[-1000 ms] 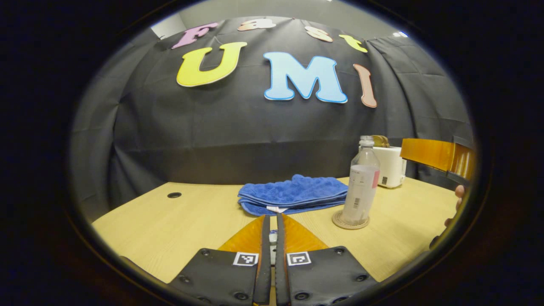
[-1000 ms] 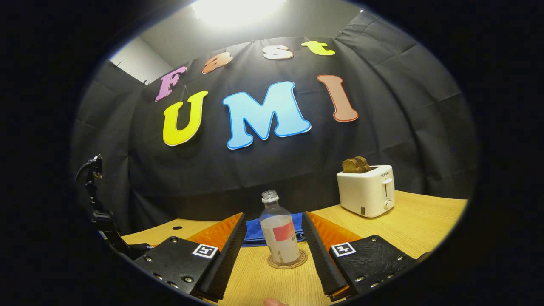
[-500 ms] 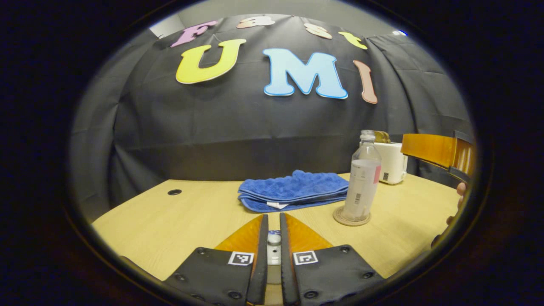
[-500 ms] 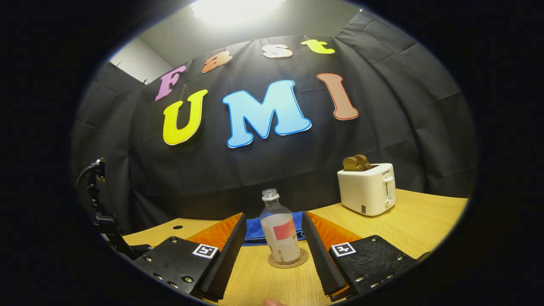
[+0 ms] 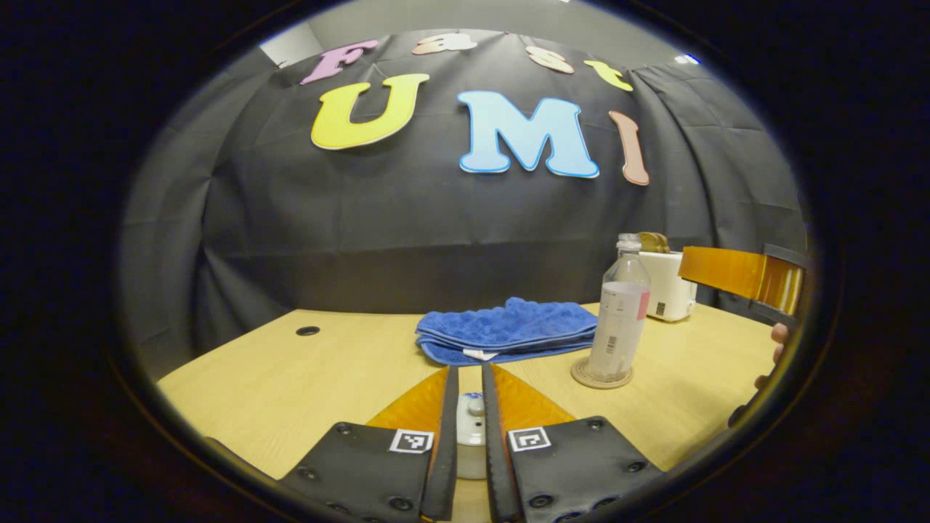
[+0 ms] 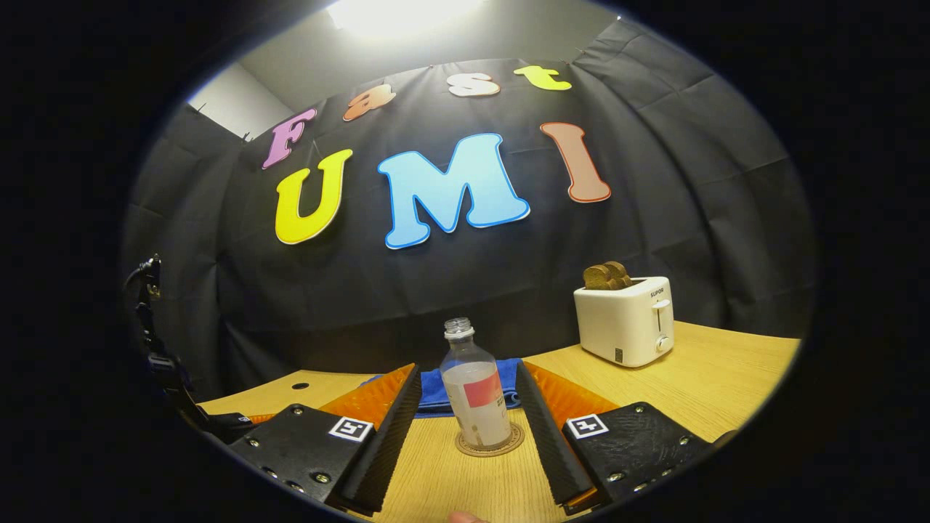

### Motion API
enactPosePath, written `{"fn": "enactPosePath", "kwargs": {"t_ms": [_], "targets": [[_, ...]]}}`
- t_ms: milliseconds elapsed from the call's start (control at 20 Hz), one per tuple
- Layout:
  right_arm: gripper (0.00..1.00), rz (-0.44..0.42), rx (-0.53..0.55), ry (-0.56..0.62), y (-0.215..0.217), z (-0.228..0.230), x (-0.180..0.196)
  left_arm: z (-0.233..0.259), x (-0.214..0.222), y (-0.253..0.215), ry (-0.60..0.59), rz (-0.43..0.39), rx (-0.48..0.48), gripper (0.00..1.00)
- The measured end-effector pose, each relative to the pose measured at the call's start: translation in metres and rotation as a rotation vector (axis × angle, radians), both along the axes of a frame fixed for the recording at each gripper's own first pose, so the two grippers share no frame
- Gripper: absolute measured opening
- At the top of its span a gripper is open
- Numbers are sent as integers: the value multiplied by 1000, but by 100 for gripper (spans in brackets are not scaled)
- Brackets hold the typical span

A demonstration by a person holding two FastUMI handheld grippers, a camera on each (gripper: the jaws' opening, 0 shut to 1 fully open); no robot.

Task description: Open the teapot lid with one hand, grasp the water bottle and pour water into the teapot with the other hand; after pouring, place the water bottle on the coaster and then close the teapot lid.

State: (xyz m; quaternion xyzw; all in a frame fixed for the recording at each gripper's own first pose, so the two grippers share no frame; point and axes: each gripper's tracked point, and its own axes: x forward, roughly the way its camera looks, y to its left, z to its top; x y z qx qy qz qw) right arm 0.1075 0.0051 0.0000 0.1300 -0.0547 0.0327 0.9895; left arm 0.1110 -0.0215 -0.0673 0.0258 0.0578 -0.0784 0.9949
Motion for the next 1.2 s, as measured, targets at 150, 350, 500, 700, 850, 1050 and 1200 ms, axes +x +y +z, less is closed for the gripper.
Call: {"fn": "enactPosePath", "kwargs": {"t_ms": [150, 350, 500, 700, 850, 1050, 1200], "targets": [[82, 16, 2, -14, 3, 12, -8, 12, -19, 2, -37, -6, -40, 29], [82, 23, -22, 8, 8, -7, -29, 20, -48, 5, -63, -4, -64, 29], [82, 17, -73, 27, 9, -22, -51, 23, -68, 7, -71, -12, -55, 29], [82, 5, -108, 48, 7, -36, -75, 24, -95, 5, -75, -17, -56, 29], [82, 3, -125, 56, 6, -41, -90, 23, -111, 2, -78, -21, -65, 29], [82, 2, -133, 61, 9, -43, -105, 25, -128, -2, -86, -23, -80, 29], [82, -5, -145, 53, 9, -42, -113, 32, -135, -1, -103, -20, -75, 29]]}}
